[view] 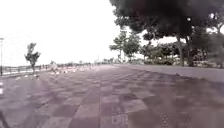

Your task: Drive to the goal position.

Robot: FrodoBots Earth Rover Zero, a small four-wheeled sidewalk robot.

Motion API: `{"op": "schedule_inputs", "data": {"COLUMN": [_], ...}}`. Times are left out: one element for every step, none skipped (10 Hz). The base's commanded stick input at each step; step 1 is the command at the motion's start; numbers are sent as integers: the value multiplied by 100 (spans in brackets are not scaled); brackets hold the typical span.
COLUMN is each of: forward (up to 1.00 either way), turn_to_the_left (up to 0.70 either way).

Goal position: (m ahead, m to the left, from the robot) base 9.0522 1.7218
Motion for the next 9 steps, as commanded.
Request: {"op": "schedule_inputs", "data": {"forward": [100, 100, 100, 100, 100, 100, 100, 100, 100], "turn_to_the_left": [7, 0, 0, 0, 0, 0, 0, 0, 0]}}
